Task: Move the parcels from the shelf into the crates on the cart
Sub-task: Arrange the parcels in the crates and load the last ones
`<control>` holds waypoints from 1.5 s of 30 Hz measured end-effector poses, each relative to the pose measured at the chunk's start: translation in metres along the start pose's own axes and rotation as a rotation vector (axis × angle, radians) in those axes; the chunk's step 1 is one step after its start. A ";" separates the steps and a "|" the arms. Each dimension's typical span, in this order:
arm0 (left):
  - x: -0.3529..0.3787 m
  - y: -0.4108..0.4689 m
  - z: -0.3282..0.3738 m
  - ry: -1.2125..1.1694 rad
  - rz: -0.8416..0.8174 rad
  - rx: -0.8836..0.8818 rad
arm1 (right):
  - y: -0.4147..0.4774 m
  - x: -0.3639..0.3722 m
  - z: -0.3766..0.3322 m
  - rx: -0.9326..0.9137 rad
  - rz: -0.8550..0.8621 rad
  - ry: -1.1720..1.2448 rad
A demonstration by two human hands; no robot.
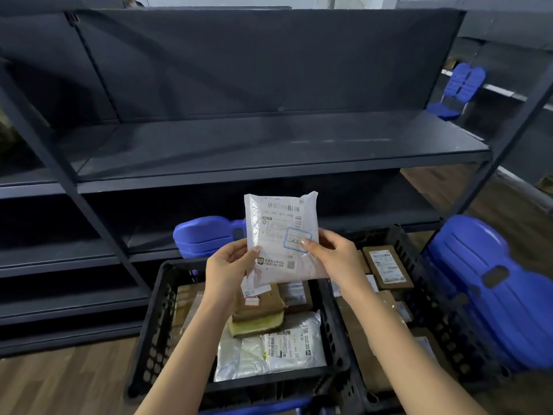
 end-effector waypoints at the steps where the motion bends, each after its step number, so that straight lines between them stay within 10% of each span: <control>1: 0.004 0.000 -0.002 0.010 -0.009 -0.006 | 0.001 -0.004 0.001 -0.005 0.014 -0.008; 32: 0.272 -0.118 -0.132 0.395 0.051 -0.009 | 0.101 -0.289 0.096 0.018 0.053 -0.399; 45: 0.318 -0.172 -0.225 0.675 -0.180 -0.143 | 0.070 -0.324 0.182 0.104 0.080 -0.570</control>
Point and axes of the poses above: each hand's wrist, its own y-axis towards the middle knuckle, its own x-axis out of the palm, z = x × y, the point moved 5 cm from there along y, towards the middle knuckle, and after that the axes turned 14 degrees about z, right-handed, at the moved point
